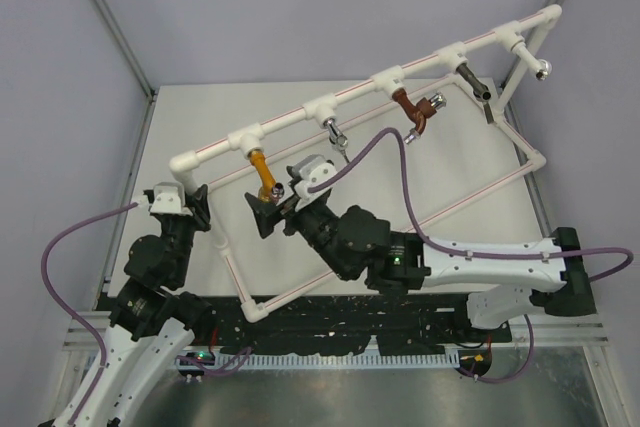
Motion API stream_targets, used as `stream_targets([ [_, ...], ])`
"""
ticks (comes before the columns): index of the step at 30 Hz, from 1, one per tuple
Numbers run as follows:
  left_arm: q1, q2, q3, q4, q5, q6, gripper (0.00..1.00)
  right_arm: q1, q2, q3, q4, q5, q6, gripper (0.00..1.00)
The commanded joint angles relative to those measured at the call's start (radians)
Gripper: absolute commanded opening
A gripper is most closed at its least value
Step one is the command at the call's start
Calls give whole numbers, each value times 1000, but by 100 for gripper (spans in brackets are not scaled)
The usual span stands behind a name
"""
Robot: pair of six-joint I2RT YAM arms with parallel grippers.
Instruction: Install the water faucets
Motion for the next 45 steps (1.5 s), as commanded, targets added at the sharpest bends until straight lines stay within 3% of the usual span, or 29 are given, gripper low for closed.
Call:
stream_targets([
  [1,-8,7,10,-18,39,-4,0,2,100,41,92,243,-136,86],
  [4,-8,6,10,-17,41,-4,0,2,142,61,127,274,-142,83],
  [6,-8,0,10,-15,41,-5,0,1,161,61,165,279,-127,75],
  [9,-8,-3,8,-14,42,-7,0,1,167,71,162,262,-29,48],
  [10,-10,-5,8,-14,42,-7,0,1,165,72,161,256,29,42],
  [11,-8,-7,8,-12,42,-8,0,-1,162,71,152,251,77,29],
  [13,-8,-8,7,-11,44,-10,0,-10,145,69,117,222,219,19],
  [16,-8,-2,7,-3,39,-21,0,-61,109,38,64,132,573,5],
  [21,-8,36,19,31,76,-79,0,-128,52,-31,107,14,960,5],
  [25,-8,101,51,64,90,-104,0,-134,47,-21,144,0,1028,5],
  [26,-8,118,60,70,84,-107,0,-134,50,-9,152,-8,1017,7],
  [29,-5,162,91,101,58,-99,0,-137,52,2,139,-28,938,39],
  [30,-4,174,100,113,50,-91,0,-136,39,-24,164,-38,930,44],
  [31,0,188,108,124,44,-85,0,-137,24,-38,188,-45,930,58],
  [33,7,225,122,141,36,-79,0,-137,-5,-70,201,-58,877,74],
  [39,32,294,139,163,38,-73,0,-133,-100,-71,62,-75,525,99],
  [42,35,282,114,169,39,-73,0,-134,-125,-25,-71,-72,311,99],
  [45,35,268,94,166,44,-76,0,-134,-125,23,-175,-68,261,99],
])
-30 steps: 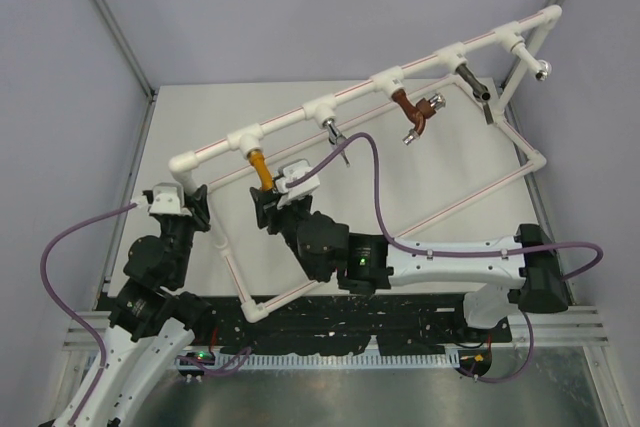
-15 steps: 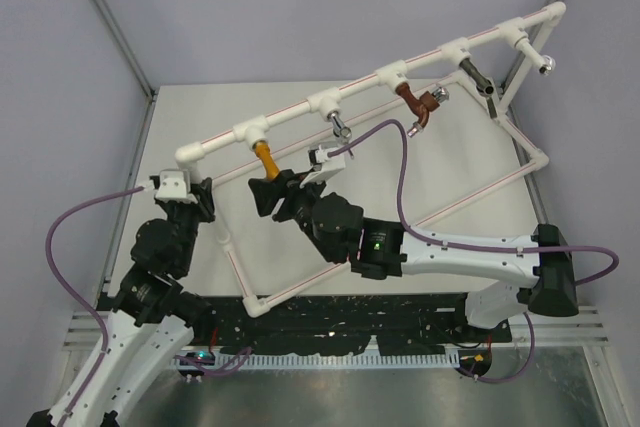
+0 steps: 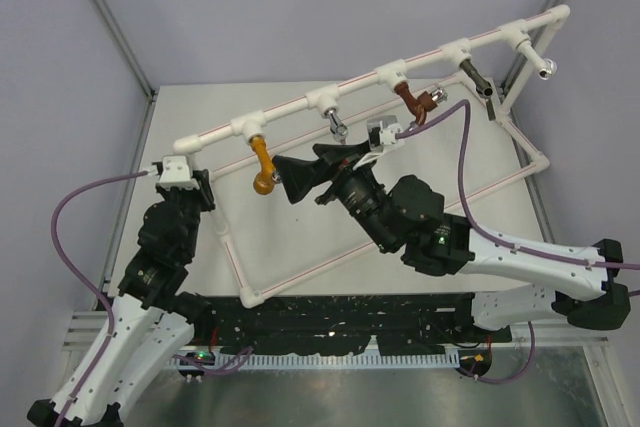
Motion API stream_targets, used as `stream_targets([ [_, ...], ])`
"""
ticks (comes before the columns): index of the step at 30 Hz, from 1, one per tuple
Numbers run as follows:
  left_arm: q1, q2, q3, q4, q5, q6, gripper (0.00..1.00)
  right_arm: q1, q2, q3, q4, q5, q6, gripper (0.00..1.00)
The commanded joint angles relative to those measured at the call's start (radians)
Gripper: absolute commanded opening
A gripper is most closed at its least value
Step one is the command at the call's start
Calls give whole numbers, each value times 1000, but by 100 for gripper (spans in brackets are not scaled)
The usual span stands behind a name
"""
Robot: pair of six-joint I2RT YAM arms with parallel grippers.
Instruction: Install the water faucets
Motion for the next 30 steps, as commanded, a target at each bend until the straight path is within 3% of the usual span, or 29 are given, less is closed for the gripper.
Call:
stream_targets([
  [1,-11,-1,-11,118,99,-34,0,1,9,82,-156,6,-175,99],
  [4,-11,-9,-12,118,111,-34,0,25,47,96,-108,23,-144,97],
  [12,-14,-50,-18,107,86,12,0,91,241,176,18,244,-164,94],
  [17,-31,-64,-26,114,74,26,0,90,311,193,99,333,-167,85],
  [23,-51,-61,-32,122,65,27,0,90,333,200,133,337,-5,60],
  [26,-62,-62,-35,125,57,27,0,85,311,182,112,322,153,34],
  [30,-77,-62,-37,128,51,30,0,58,275,136,89,284,435,12],
])
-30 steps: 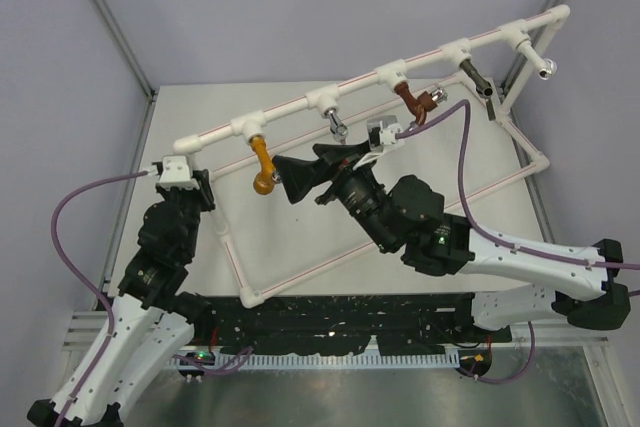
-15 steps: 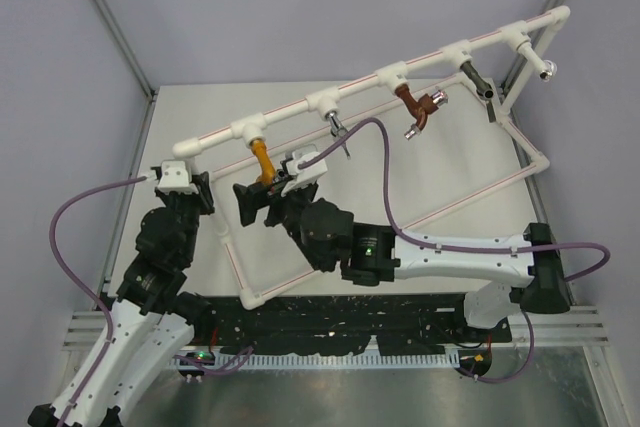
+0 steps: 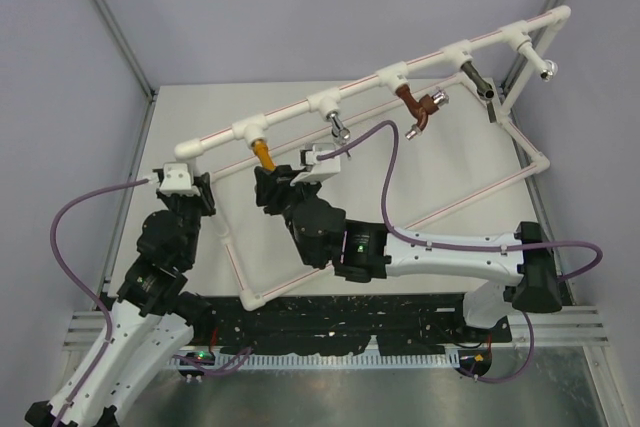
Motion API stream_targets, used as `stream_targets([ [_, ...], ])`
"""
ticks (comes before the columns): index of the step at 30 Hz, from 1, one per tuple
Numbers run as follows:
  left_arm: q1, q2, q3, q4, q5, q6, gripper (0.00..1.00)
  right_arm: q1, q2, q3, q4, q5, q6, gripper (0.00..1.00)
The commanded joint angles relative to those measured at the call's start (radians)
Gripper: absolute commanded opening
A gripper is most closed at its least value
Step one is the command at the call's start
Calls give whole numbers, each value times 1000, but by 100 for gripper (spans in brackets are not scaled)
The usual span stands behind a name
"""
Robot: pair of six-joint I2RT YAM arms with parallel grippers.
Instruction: Install the water faucets
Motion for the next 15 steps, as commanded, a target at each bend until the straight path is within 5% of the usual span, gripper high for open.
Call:
stream_targets([
  [1,-43,-4,2,104,70,4,0,-21,-73,-36,107,-76,499,6],
  [14,-58,-4,-2,109,67,2,0,-74,-100,-134,363,-205,926,5],
  [15,-60,-4,-4,109,67,2,0,-77,-100,-140,375,-218,925,14],
])
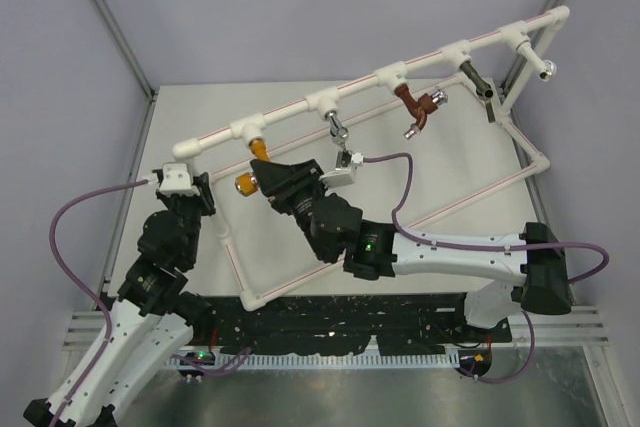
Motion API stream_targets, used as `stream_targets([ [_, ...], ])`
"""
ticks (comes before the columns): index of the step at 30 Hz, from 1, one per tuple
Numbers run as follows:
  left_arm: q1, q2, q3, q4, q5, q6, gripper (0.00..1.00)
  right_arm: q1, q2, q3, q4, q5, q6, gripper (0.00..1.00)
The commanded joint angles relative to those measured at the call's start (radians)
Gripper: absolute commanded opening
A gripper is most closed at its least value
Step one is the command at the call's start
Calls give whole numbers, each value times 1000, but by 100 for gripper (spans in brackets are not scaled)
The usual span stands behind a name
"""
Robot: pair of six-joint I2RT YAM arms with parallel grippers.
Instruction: Install the water faucets
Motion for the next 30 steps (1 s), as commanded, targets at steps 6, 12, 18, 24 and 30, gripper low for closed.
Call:
stream_targets([
  [6,-31,-3,3,102,103,-2,0,-17,-107,-53,198,-82,-45,77],
  [12,-33,9,6,99,102,3,0,-17,-184,-122,200,-109,-255,98],
  [18,-31,14,6,95,98,7,0,-16,-268,-90,-44,-118,-655,95],
  [24,-30,24,7,94,90,18,0,16,-328,39,-343,-132,-1249,95],
  [30,-30,41,9,94,96,18,0,134,-269,174,-549,-195,-1841,96],
])
